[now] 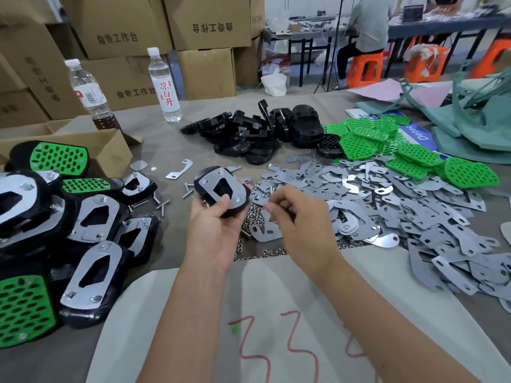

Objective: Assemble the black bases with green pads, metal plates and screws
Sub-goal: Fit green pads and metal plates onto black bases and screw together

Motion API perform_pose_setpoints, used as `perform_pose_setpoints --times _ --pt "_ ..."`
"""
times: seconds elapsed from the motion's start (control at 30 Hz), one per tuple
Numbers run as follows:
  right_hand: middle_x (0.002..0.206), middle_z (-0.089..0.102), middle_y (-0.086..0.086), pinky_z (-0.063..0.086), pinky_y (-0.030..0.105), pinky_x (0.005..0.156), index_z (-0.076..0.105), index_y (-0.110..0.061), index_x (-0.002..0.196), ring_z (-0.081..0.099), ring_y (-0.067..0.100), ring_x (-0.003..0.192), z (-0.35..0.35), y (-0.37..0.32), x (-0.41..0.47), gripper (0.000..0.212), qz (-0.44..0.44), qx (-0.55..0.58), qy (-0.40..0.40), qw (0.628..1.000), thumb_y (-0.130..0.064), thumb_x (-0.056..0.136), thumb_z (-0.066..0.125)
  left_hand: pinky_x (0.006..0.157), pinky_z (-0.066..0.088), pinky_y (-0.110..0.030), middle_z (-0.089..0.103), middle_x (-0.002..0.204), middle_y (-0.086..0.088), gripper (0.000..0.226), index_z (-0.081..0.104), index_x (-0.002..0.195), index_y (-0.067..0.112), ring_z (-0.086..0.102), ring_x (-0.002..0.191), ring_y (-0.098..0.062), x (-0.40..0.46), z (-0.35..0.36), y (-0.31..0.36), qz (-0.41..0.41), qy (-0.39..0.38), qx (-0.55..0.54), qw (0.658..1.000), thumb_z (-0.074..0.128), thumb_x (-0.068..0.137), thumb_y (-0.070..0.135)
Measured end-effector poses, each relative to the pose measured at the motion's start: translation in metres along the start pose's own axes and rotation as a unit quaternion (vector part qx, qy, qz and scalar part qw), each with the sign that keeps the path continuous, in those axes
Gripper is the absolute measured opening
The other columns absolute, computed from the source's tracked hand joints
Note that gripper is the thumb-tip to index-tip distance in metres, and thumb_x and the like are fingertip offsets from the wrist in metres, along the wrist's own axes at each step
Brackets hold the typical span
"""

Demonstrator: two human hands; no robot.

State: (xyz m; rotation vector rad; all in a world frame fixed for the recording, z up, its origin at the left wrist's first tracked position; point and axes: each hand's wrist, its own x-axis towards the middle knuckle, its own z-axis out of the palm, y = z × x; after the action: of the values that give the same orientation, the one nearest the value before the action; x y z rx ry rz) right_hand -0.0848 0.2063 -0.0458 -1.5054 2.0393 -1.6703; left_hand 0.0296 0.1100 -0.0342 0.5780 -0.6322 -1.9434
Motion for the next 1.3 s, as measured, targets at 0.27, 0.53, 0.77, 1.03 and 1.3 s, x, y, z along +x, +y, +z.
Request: perform_pose_setpoints --times 0.27,0.53,0.77,1.03,1.3 --pt "0.075 0.074 -0.007 0.059 0.030 0.066 0.079 -0.018 0.096 0.070 0.017 0.065 -0.002 0.003 -0.002 0.018 0.031 0.132 0.024 0.990 -0.002 0.091 0.076 0.101 0.052 -0.044 0.059 0.141 -0.029 0.045 0.048 0.144 -0.003 0.065 0.112 -0.033 -0.008 0.008 -0.018 -0.034 -0.034 0.073 0.996 0.042 0.101 -0.012" --pt "0.085 0.069 0.003 0.056 0.042 0.073 0.084 -0.012 0.091 0.066 0.018 0.079 -0.005 0.001 -0.001 0.008 -0.007 0.076 0.060 0.995 -0.008 0.085 0.084 0.110 0.049 -0.045 0.060 0.138 -0.032 0.039 0.052 0.140 -0.007 0.064 0.123 -0.039 -0.014 0.013 -0.023 -0.056 -0.064 0.086 0.993 0.042 0.102 -0.009" --pt "0.086 0.067 0.004 0.055 0.043 0.069 0.083 -0.013 0.090 0.065 0.018 0.080 -0.006 0.003 0.001 0.012 -0.052 0.059 0.018 0.997 -0.002 0.087 0.080 0.093 0.058 -0.037 0.067 0.120 -0.022 0.037 0.051 0.138 -0.004 0.066 0.107 -0.031 -0.016 0.013 -0.022 -0.056 -0.067 0.085 0.993 0.043 0.103 -0.008" --pt "0.089 0.064 -0.006 0.057 0.052 0.072 0.084 -0.020 0.091 0.065 0.019 0.086 -0.008 0.011 0.006 0.012 0.019 0.123 -0.023 0.992 -0.009 0.085 0.084 0.112 0.047 -0.057 0.066 0.130 -0.031 0.030 0.057 0.132 -0.006 0.060 0.127 -0.050 -0.009 0.006 -0.026 -0.076 -0.034 0.076 0.994 0.043 0.106 0.001" --pt "0.085 0.064 -0.005 0.055 0.052 0.063 0.082 -0.015 0.088 0.063 0.018 0.075 -0.008 0.010 0.006 0.008 0.005 0.120 -0.016 0.993 -0.007 0.085 0.083 0.105 0.053 -0.055 0.067 0.129 -0.030 0.024 0.060 0.126 -0.003 0.061 0.124 -0.051 -0.009 0.007 -0.030 -0.065 -0.035 0.082 0.994 0.048 0.105 0.001"
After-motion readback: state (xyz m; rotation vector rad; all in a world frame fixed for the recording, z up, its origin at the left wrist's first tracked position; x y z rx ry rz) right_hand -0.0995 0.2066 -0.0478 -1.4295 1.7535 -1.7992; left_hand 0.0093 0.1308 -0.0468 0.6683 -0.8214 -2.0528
